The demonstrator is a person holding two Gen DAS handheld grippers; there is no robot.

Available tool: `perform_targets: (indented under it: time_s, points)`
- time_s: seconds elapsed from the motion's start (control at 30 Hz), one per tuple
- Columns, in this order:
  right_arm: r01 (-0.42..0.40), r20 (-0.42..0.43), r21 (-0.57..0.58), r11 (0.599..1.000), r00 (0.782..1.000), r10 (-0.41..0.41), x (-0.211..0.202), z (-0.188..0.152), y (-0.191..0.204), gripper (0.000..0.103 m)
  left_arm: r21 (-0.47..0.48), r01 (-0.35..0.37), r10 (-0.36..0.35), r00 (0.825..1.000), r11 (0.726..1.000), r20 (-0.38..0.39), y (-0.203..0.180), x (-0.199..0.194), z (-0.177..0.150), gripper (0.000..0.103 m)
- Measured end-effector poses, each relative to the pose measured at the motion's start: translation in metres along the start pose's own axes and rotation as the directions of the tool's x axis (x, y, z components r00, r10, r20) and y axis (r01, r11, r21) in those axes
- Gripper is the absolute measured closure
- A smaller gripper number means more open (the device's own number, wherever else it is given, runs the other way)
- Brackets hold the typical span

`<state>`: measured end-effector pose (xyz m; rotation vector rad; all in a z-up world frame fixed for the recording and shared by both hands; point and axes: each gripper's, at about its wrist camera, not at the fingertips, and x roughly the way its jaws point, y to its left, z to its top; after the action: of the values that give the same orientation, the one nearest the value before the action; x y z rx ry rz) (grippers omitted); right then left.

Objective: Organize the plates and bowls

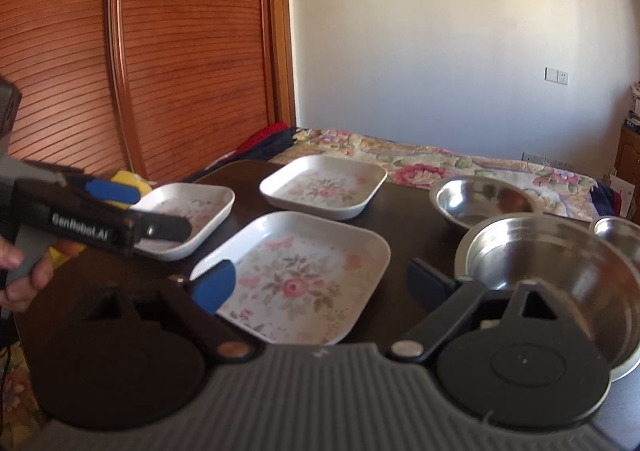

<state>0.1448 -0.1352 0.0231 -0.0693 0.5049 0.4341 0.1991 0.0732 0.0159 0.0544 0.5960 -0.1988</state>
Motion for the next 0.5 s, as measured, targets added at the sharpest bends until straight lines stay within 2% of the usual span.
perform_targets:
  time_s: [0.1, 0.17, 0.23, 0.4, 0.5]
  points:
    - [-0.011, -0.027, 0.002, 1.0, 1.0, 0.011, 0.007, -0.004, 0.0, 0.022, 0.007, 0.026, -0.026, 1.0, 1.0, -0.002, 0.0, 0.008, 0.004, 0.023]
    - [-0.014, -0.046, 0.002, 1.0, 0.999, 0.014, 0.013, -0.006, 0.0, 0.027, 0.009, 0.05, -0.05, 0.999, 0.999, -0.012, 0.0, 0.015, 0.004, 0.038]
    - [-0.018, -0.066, 0.015, 1.0, 0.998, 0.019, 0.017, -0.008, -0.002, 0.036, 0.015, 0.057, -0.057, 0.998, 0.998, -0.019, -0.002, 0.02, 0.005, 0.044]
    - [-0.014, -0.088, 0.032, 0.999, 0.996, 0.017, 0.023, -0.011, -0.004, 0.044, 0.024, 0.053, -0.052, 0.998, 0.998, -0.034, -0.007, 0.034, 0.006, 0.051]
    - [-0.014, -0.098, 0.037, 0.999, 0.995, 0.017, 0.025, -0.013, -0.004, 0.047, 0.029, 0.053, -0.051, 0.997, 0.998, -0.05, -0.008, 0.039, 0.007, 0.06]
